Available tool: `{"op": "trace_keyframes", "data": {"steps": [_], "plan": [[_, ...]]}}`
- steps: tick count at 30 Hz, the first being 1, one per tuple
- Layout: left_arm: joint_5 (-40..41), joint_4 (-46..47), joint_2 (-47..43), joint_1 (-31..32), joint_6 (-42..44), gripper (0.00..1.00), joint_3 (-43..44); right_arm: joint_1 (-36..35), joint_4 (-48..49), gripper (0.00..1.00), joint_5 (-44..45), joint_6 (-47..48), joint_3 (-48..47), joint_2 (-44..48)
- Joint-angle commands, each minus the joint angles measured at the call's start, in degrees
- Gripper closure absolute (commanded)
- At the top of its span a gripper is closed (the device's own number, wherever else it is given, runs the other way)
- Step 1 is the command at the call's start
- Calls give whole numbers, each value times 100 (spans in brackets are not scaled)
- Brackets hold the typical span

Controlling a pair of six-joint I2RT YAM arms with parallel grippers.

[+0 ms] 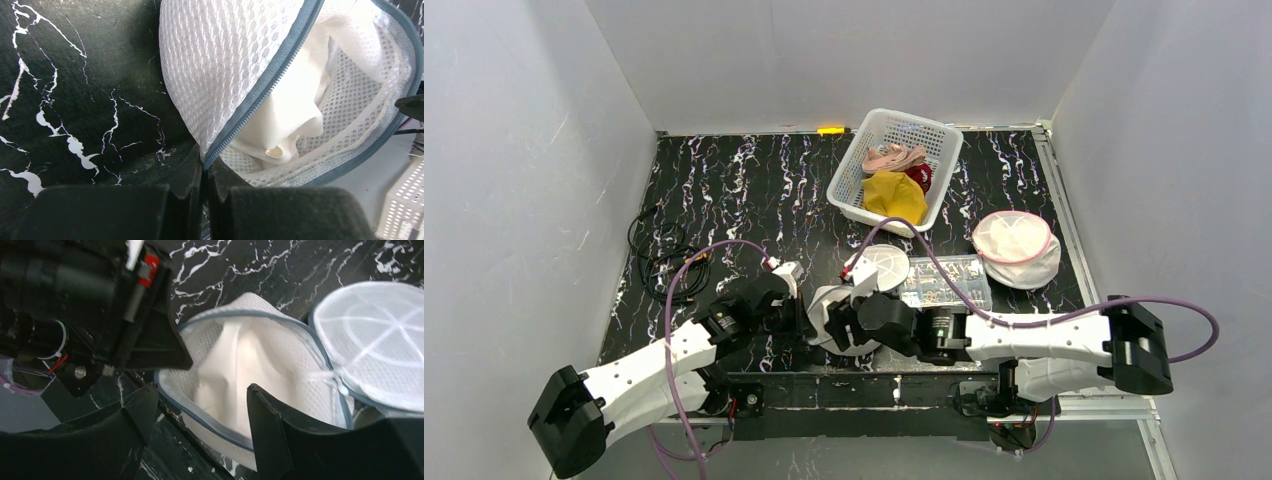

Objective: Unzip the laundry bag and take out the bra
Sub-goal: Adjust the laundry bag at the center of the board.

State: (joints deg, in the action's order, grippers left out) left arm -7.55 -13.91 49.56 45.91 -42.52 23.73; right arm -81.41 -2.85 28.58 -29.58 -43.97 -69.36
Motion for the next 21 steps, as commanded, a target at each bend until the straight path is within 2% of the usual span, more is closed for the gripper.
{"op": "trace_keyframes", "data": {"steps": [1,8,21], "plan": [[475,-115,-66,220,250,100,60,-14,-171,26,-28,201,-637,-630],[683,-149,-23,445,281,100,41,-12,-997,28,499,-198,-1162,-1642],[1079,-212,-32,462,148,100,-246,-14,-669,20,359,-712,567,-994]]}}
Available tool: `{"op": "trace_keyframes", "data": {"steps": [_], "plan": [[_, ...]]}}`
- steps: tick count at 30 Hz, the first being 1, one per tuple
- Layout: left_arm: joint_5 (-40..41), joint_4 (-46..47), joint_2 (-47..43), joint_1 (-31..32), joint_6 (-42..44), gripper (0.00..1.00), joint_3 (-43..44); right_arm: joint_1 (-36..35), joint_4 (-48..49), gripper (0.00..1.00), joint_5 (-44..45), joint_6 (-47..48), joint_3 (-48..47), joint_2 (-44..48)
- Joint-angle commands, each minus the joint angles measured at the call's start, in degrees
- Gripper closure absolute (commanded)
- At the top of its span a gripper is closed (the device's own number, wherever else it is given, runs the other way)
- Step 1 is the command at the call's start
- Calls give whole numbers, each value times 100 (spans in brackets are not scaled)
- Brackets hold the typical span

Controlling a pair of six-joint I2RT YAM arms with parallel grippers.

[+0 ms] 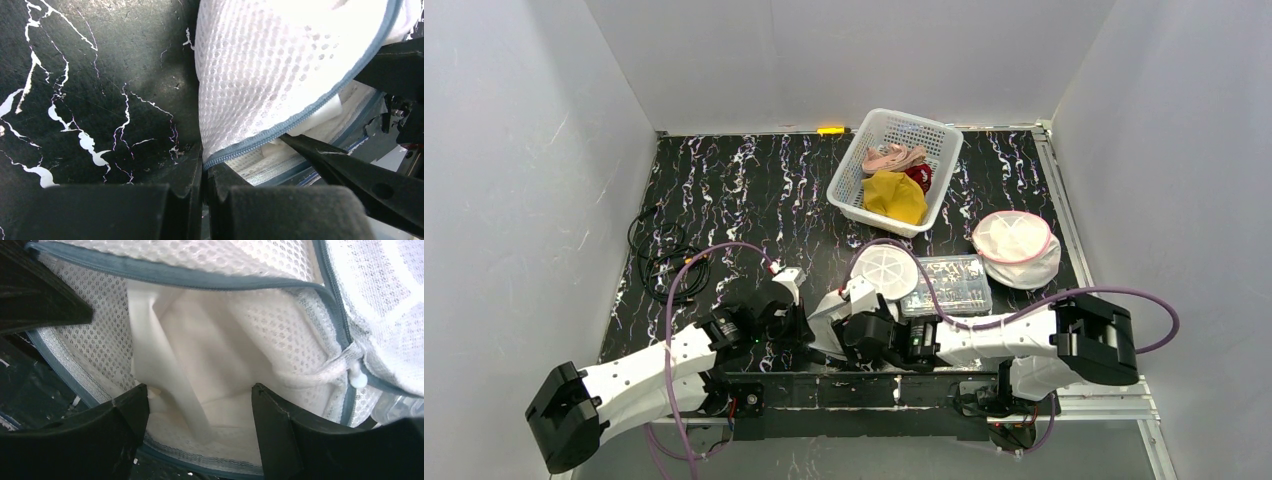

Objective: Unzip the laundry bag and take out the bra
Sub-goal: Adjust the laundry bag at the center of the board, then pick up the bra from the laundry bag.

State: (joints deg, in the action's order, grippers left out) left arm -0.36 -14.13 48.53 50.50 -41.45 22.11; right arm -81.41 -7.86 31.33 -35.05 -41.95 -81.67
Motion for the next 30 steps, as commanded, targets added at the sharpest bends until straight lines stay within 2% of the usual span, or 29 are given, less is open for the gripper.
{"op": "trace_keyframes", "data": {"steps": [1,6,11,21,30], "plan": [[369,-188,94,11,41,100,-84,-8,-128,19,53,-169,415,305],[377,-178,110,8,88,100,-41,-13,226,11,-13,31,419,777],[386,-186,109,4,110,100,-22,-20,322,10,4,210,11,908],[368,-203,94,8,77,100,4,-19,44,6,9,458,-837,102],[333,-208,84,10,49,100,38,-19,-384,6,292,241,-1386,-891]]}}
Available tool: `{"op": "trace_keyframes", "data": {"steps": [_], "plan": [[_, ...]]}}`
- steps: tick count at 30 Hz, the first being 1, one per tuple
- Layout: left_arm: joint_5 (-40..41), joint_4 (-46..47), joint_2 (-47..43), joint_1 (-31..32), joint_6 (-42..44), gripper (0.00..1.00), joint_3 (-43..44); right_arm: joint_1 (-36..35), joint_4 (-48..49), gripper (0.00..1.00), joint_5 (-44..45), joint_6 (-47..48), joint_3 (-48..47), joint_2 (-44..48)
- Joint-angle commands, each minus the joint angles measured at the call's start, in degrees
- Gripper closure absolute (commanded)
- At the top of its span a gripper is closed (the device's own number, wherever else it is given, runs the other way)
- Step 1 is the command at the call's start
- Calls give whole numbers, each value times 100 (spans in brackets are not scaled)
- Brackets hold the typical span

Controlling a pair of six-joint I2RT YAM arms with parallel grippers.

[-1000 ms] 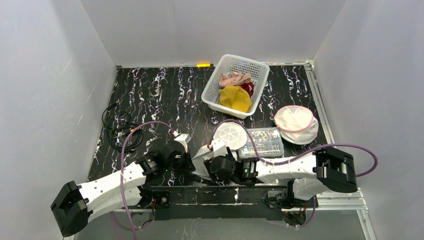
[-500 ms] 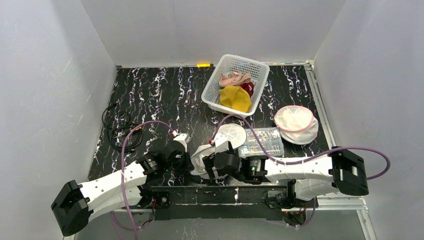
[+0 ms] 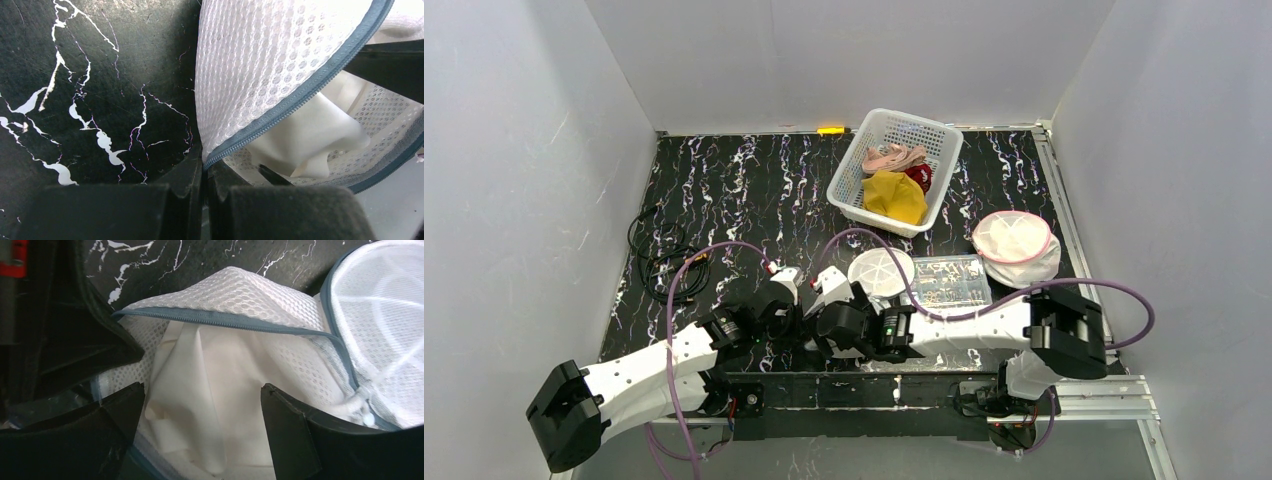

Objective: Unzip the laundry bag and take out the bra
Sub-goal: Pick up the bra from the laundry bag.

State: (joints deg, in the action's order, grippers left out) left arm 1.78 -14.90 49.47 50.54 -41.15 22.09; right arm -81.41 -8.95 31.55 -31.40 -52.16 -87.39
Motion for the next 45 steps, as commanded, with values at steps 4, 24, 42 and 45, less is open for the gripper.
{"op": "trace_keyframes", "data": {"steps": [4,24,42,45], "plan": [[121,-170,-37,7,12,100,37,-9,-344,9,382,-268,-408,-617],[235,-337,-180,5,-32,100,-3,-8,-161,99,672,-416,114,8],[323,-574,-259,7,-169,100,342,101,1345,99,-1653,669,1006,1894],[331,-628,-275,3,-190,100,386,127,1480,99,-1881,634,1050,2040]]}}
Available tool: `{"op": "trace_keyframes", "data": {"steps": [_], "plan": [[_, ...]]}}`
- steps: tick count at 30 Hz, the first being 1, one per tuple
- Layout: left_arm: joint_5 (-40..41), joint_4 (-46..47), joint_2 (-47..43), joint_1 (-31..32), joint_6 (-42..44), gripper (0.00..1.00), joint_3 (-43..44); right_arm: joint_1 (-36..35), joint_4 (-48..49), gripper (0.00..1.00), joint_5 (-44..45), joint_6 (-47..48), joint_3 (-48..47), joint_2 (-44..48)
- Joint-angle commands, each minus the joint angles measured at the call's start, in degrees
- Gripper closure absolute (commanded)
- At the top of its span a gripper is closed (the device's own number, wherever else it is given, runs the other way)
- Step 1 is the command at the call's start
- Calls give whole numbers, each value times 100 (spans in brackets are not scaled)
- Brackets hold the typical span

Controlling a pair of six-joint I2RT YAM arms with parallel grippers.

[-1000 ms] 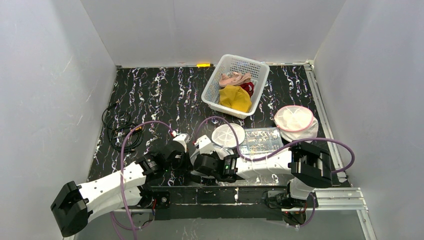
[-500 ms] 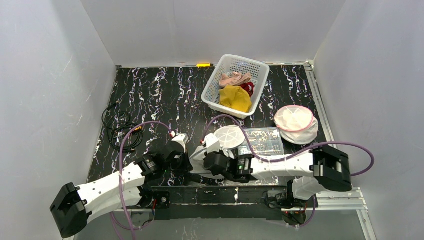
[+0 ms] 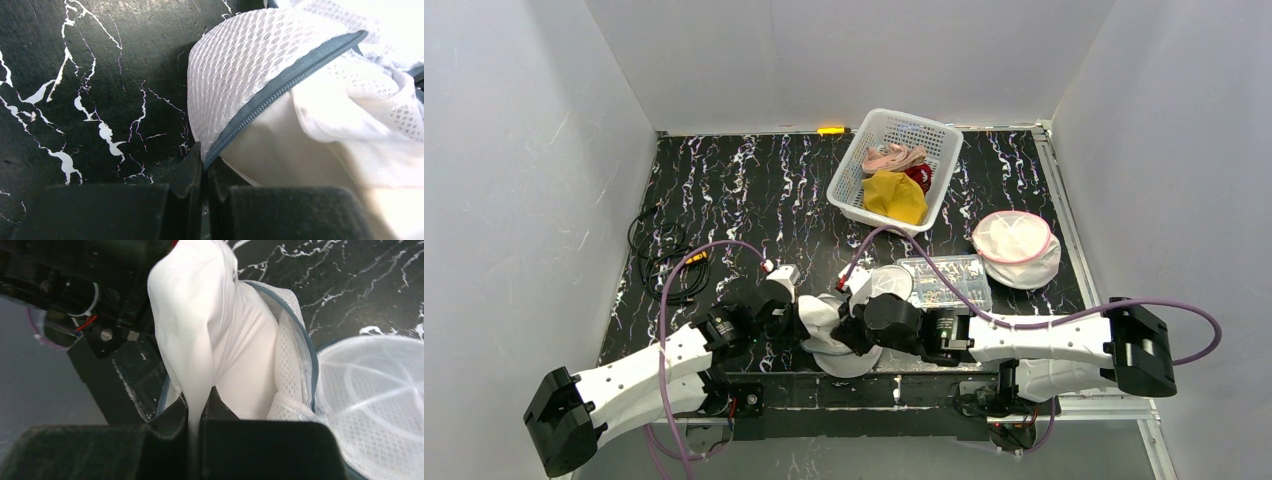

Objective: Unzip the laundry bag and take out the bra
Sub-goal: Pick up the bra from the laundry bag.

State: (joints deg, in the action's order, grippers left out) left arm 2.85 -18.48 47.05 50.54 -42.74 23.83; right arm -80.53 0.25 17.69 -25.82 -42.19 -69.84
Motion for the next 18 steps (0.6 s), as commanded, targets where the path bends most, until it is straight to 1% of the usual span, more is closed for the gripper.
{"op": "trace_keyframes", "data": {"steps": [1,4,9,18], "plan": [[230,-279,-47,5,-40,100,224,69,616,99,-600,60,73,332],[240,-321,-92,5,-54,100,259,144,800,99,-833,-36,132,490],[253,-363,-110,0,-67,100,305,242,990,99,-940,-93,129,738],[291,-439,-118,1,-133,100,332,348,867,99,-961,-45,-72,1065]]}}
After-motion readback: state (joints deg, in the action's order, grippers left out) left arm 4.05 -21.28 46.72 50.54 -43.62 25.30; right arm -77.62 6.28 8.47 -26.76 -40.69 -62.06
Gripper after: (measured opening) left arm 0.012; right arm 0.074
